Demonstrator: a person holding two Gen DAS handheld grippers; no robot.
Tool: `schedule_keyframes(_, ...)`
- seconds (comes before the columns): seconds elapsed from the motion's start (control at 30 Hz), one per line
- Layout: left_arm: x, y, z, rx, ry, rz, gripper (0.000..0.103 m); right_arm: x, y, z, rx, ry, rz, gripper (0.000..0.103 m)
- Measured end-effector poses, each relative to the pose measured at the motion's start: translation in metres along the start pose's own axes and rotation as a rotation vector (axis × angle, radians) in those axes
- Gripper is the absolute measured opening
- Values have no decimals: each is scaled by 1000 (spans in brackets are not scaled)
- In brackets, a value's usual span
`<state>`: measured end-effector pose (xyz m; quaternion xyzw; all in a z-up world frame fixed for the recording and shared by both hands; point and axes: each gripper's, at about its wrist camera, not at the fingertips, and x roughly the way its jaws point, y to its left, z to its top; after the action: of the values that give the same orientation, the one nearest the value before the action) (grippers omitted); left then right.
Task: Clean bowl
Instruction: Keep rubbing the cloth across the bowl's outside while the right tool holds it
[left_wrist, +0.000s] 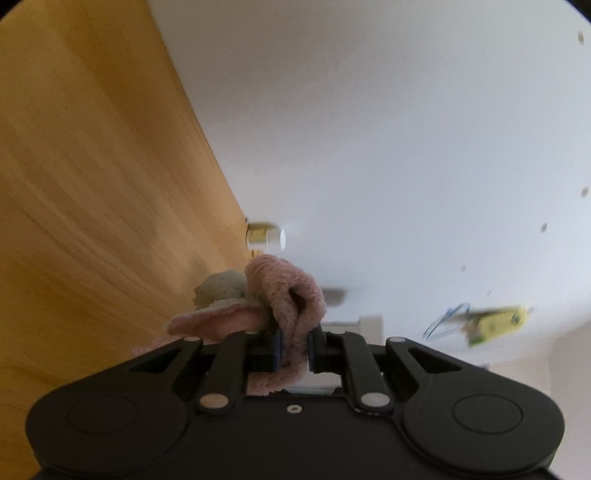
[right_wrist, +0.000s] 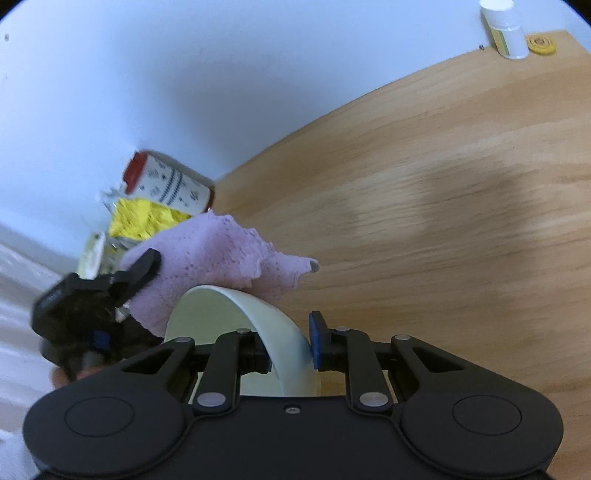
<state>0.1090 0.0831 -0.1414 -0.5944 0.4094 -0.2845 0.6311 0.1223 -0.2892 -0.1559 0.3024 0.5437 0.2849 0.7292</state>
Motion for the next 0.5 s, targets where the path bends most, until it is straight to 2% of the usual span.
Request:
schedule_keyframes(0.1,-3,12,-1,-50,-31,-9,11,-3,0,-2,25,-15,24,22)
schedule_keyframes(0.2,-3,16,-2,-55,-42,9,11,-3,2,-2,41,-14,26,23)
schedule_keyframes(0.5,-1,27,-6,-29,-67,147,11,-8,-4,-5,114,-27,43,23)
